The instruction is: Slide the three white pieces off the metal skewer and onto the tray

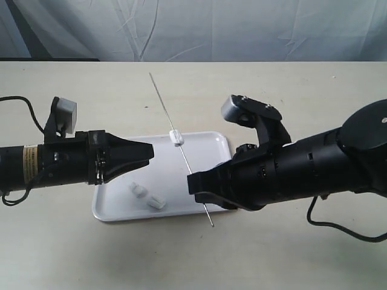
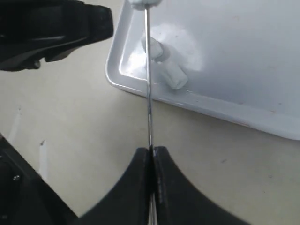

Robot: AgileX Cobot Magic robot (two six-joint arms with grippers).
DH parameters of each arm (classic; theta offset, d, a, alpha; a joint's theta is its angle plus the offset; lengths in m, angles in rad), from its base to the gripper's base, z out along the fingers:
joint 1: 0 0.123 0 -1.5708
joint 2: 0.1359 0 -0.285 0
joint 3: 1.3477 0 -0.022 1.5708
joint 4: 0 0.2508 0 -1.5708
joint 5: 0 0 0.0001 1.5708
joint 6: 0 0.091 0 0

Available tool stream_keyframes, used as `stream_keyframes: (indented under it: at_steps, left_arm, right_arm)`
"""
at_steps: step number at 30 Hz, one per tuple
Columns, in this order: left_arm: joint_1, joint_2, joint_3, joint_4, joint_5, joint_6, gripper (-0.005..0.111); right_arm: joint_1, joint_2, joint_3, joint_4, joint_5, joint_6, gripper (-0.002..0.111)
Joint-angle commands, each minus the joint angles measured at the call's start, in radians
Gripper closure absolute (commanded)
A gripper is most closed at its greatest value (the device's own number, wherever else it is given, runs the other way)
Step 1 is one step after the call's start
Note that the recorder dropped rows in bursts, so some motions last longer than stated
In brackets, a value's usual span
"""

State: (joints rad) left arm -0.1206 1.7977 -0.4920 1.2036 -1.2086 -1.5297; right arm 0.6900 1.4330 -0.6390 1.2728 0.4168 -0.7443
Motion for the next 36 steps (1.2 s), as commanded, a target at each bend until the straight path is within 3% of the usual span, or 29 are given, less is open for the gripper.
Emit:
stream_keyframes:
  at_steps: [1,15,36]
  left_arm:
    - [-0.012,-0.007,-0.004,-0.015,-0.013,-0.031,0.072]
    - [-0.012,-0.007,-0.016,-0.002,-0.013,-0.066,0.072]
    - [-0.012,-0.007,-0.016,0.041,-0.013,-0.094,0.074]
  right_arm:
    - [-0.002,0.031,-0.004,0.115,0.060,-0.102,0.109]
    - [-0.002,0.103,-0.004,0.307,0.183,-0.324,0.109]
    - [-0.002,0.145,-0.004,0.388,0.219,-0.431,0.109]
